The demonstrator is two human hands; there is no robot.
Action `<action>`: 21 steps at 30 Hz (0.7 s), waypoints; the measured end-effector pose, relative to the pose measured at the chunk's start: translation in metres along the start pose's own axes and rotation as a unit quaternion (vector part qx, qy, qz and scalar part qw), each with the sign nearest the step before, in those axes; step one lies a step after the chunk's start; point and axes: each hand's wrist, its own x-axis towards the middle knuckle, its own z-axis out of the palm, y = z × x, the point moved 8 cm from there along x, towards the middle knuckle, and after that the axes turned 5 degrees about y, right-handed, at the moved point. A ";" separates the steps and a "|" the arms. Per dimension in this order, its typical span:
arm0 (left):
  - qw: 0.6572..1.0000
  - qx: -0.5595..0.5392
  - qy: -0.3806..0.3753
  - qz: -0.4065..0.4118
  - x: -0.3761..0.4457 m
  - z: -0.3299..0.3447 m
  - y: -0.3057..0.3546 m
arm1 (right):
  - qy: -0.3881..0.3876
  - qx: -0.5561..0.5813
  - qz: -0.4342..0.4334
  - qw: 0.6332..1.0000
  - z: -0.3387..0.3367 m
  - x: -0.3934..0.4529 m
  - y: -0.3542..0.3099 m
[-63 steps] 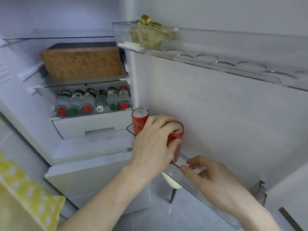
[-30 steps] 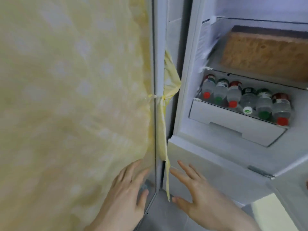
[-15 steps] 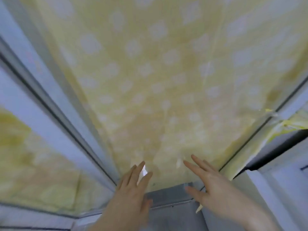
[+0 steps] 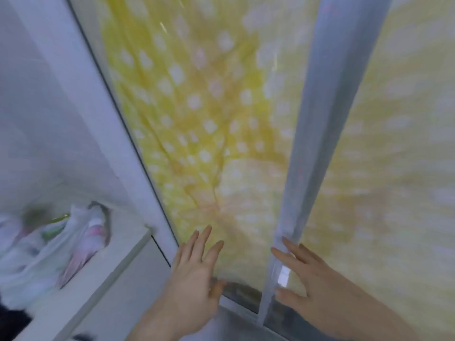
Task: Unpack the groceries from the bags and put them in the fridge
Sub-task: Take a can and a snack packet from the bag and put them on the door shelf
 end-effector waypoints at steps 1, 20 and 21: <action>1.000 -0.004 0.006 -0.018 -0.009 -0.009 -0.020 | -0.009 -0.004 -0.017 1.000 0.004 0.010 -0.021; 0.935 0.020 0.150 -0.321 -0.235 -0.111 -0.362 | -0.045 -0.045 -0.328 0.943 0.150 0.157 -0.388; 0.929 0.019 0.157 -0.333 -0.242 -0.111 -0.372 | -0.054 -0.041 -0.338 0.939 0.153 0.164 -0.401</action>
